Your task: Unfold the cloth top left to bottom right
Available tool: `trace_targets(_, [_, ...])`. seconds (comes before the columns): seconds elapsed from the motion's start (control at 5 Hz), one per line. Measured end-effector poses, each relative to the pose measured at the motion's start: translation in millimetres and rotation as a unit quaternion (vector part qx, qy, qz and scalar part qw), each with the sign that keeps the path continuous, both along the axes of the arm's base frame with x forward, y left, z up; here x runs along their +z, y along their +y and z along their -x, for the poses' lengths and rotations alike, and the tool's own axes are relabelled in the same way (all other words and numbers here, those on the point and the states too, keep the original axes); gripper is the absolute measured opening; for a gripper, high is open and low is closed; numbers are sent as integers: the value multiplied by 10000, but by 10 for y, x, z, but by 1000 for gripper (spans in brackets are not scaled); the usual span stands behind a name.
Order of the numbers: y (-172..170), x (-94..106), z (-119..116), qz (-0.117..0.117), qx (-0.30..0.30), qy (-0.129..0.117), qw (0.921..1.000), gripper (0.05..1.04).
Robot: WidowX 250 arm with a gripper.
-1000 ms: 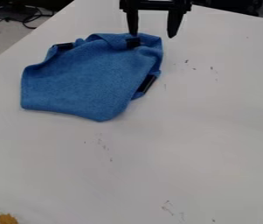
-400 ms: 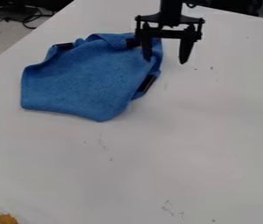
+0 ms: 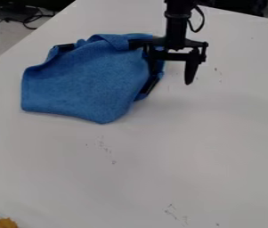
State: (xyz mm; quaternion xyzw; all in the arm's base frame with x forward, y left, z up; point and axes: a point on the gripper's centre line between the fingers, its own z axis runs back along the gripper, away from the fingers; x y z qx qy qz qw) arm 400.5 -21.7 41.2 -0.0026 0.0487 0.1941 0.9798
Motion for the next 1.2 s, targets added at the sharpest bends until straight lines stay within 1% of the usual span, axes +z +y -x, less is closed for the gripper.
trace_targets(0.2, [7, -40, 10, 1, -5, -16, 10000, 1001])
trace_targets(0.4, [103, -47, 8, -4, 4, 12, 10000, 1001])
trace_targets(0.6, [235, -155, -84, 32, -16, 130, 9999, 1001])
trace_targets(0.8, [345, -152, -142, 63, -41, 55, 10000, 1001])
trace_targets(1.0, [397, -240, -159, 101, -86, 110, 9999, 1001])
trace_targets(1.2, [415, -268, -147, 97, -30, 111, 9999, 1001])
